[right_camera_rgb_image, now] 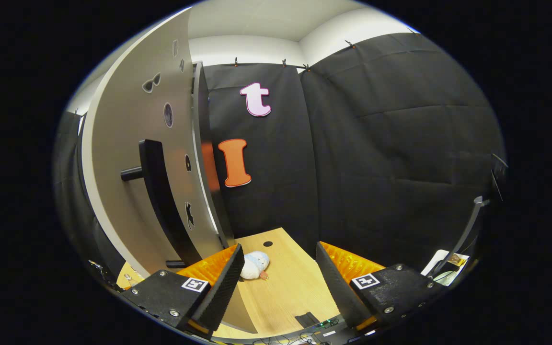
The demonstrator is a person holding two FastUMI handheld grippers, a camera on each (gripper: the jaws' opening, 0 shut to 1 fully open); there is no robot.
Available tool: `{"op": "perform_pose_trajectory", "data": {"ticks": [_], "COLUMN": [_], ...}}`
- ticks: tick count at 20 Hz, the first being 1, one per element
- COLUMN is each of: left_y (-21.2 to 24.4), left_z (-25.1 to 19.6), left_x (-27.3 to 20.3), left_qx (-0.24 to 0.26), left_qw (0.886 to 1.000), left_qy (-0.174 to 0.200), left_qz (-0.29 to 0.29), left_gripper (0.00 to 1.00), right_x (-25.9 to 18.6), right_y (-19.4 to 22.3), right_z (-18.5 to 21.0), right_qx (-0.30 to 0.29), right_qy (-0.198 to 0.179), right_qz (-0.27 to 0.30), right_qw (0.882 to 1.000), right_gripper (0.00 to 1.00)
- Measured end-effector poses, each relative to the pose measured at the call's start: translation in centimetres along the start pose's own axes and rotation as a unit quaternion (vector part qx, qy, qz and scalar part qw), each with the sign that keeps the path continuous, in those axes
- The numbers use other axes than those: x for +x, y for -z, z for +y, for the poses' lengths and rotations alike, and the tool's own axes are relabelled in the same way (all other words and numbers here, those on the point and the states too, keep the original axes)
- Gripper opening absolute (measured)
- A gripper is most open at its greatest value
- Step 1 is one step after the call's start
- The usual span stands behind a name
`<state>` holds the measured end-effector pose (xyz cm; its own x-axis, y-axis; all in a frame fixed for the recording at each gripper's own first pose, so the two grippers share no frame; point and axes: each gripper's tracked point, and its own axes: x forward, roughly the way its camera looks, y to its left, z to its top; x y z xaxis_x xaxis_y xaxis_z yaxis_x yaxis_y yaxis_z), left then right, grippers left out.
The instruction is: Open the cabinet door with the right hand, grasp the bottle in the cabinet with the left hand and place it on the coaster, then close the cabinet door with the right hand.
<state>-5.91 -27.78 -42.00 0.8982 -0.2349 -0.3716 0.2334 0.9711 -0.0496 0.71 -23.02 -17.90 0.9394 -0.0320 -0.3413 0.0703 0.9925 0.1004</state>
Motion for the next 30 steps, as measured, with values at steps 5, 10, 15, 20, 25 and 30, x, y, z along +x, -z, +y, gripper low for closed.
{"op": "perform_pose_trajectory", "data": {"ticks": [5, 10, 15, 20, 25, 30], "left_y": [1.4, 1.8, 2.0, 1.9, 1.6, -1.8], "left_z": [-0.3, -0.2, -0.1, -0.4, -0.6, -0.5], "left_x": [0.9, 0.1, -0.7, -1.4, -2.1, -6.0], "left_qx": [-0.008, -0.003, 0.000, 0.018, 0.022, -0.010], "left_qw": [1.000, 1.000, 1.000, 1.000, 1.000, 1.000], "left_qy": [0.004, 0.004, 0.003, 0.006, 0.011, 0.018], "left_qz": [0.001, -0.002, 0.008, 0.012, 0.018, 0.000], "left_gripper": [0.82, 0.83, 0.84, 0.92, 0.98, 0.98], "right_x": [0.1, -0.1, 0.2, 0.1, -0.1, 0.0], "right_y": [-0.3, -0.5, 0.1, 0.2, 0.3, 0.5], "right_z": [0.3, -0.1, 0.3, 0.2, 0.4, 0.5], "right_qx": [-0.014, -0.015, -0.018, -0.015, -0.020, -0.015], "right_qy": [0.008, 0.014, 0.013, 0.009, 0.005, 0.002], "right_qz": [-0.002, -0.005, -0.002, -0.002, -0.004, -0.006], "right_qw": [1.000, 1.000, 1.000, 1.000, 1.000, 1.000], "right_gripper": [0.93, 0.93, 0.93, 0.93, 0.93, 0.93]}}
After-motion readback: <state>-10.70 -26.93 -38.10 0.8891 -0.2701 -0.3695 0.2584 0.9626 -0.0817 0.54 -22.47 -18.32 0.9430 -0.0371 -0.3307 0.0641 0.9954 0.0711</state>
